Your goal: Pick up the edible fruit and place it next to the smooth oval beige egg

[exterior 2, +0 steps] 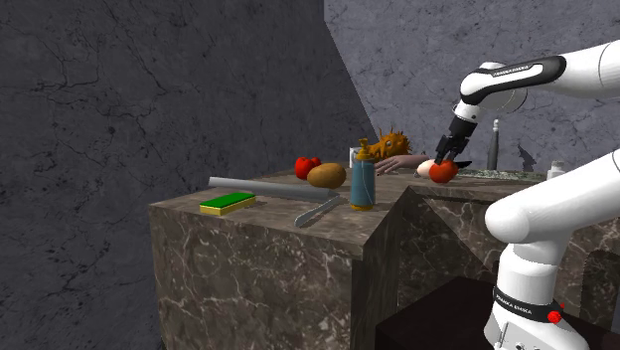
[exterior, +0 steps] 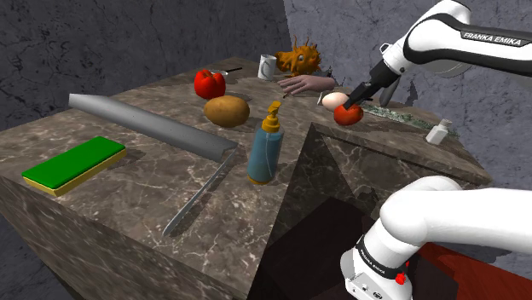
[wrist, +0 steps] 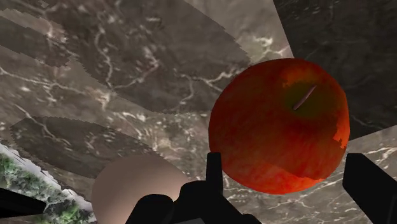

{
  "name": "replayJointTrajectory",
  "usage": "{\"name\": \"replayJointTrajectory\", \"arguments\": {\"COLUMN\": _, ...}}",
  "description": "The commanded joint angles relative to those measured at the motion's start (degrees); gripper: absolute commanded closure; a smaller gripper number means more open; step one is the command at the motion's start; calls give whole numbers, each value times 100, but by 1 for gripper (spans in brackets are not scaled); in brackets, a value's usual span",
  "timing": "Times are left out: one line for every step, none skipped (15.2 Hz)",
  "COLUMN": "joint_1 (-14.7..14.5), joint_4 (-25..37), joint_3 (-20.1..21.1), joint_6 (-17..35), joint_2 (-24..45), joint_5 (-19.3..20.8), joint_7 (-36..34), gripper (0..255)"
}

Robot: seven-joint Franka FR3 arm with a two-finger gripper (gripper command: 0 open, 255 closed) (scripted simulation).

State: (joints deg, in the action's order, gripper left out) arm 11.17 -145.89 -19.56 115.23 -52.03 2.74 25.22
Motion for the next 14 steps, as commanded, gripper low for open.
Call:
{"name": "replayJointTrajectory", "arguments": {"joint_1": 8, "joint_4": -57, "joint_3": -11, "joint_6": 45, "joint_2": -13, "joint_5": 8, "joint_7": 10, "gripper": 255}}
{"name": "replayJointTrajectory", "arguments": {"joint_1": 8, "joint_4": -57, "joint_3": -11, "joint_6": 46, "joint_2": -13, "joint_5": 8, "joint_7": 10, "gripper": 255}}
{"name": "replayJointTrajectory", "arguments": {"joint_1": 8, "joint_4": -57, "joint_3": -11, "joint_6": 46, "joint_2": -12, "joint_5": 8, "joint_7": 10, "gripper": 255}}
{"name": "replayJointTrajectory", "arguments": {"joint_1": 8, "joint_4": -57, "joint_3": -11, "joint_6": 46, "joint_2": -12, "joint_5": 8, "joint_7": 10, "gripper": 255}}
{"name": "replayJointTrajectory", "arguments": {"joint_1": 8, "joint_4": -57, "joint_3": -11, "joint_6": 46, "joint_2": -12, "joint_5": 8, "joint_7": 10, "gripper": 255}}
{"name": "replayJointTrajectory", "arguments": {"joint_1": 9, "joint_4": -57, "joint_3": -11, "joint_6": 46, "joint_2": -12, "joint_5": 8, "joint_7": 11, "gripper": 255}}
{"name": "replayJointTrajectory", "arguments": {"joint_1": 10, "joint_4": -57, "joint_3": -10, "joint_6": 46, "joint_2": -12, "joint_5": 7, "joint_7": 11, "gripper": 255}}
{"name": "replayJointTrajectory", "arguments": {"joint_1": 8, "joint_4": -55, "joint_3": -12, "joint_6": 49, "joint_2": -6, "joint_5": 7, "joint_7": 12, "gripper": 0}}
{"name": "replayJointTrajectory", "arguments": {"joint_1": 10, "joint_4": -60, "joint_3": -14, "joint_6": 52, "joint_2": -9, "joint_5": 8, "joint_7": 15, "gripper": 0}}
{"name": "replayJointTrajectory", "arguments": {"joint_1": 9, "joint_4": -59, "joint_3": -16, "joint_6": 54, "joint_2": -5, "joint_5": 8, "joint_7": 16, "gripper": 0}}
{"name": "replayJointTrajectory", "arguments": {"joint_1": 8, "joint_4": -58, "joint_3": -16, "joint_6": 55, "joint_2": -3, "joint_5": 8, "joint_7": 16, "gripper": 0}}
{"name": "replayJointTrajectory", "arguments": {"joint_1": 8, "joint_4": -58, "joint_3": -16, "joint_6": 56, "joint_2": -2, "joint_5": 8, "joint_7": 16, "gripper": 0}}
{"name": "replayJointTrajectory", "arguments": {"joint_1": 10, "joint_4": -57, "joint_3": -10, "joint_6": 46, "joint_2": -12, "joint_5": 7, "joint_7": 11, "gripper": 0}}
{"name": "replayJointTrajectory", "arguments": {"joint_1": 23, "joint_4": 96, "joint_3": 8, "joint_6": -166, "joint_2": -69, "joint_5": 5, "joint_7": 9, "gripper": 0}}
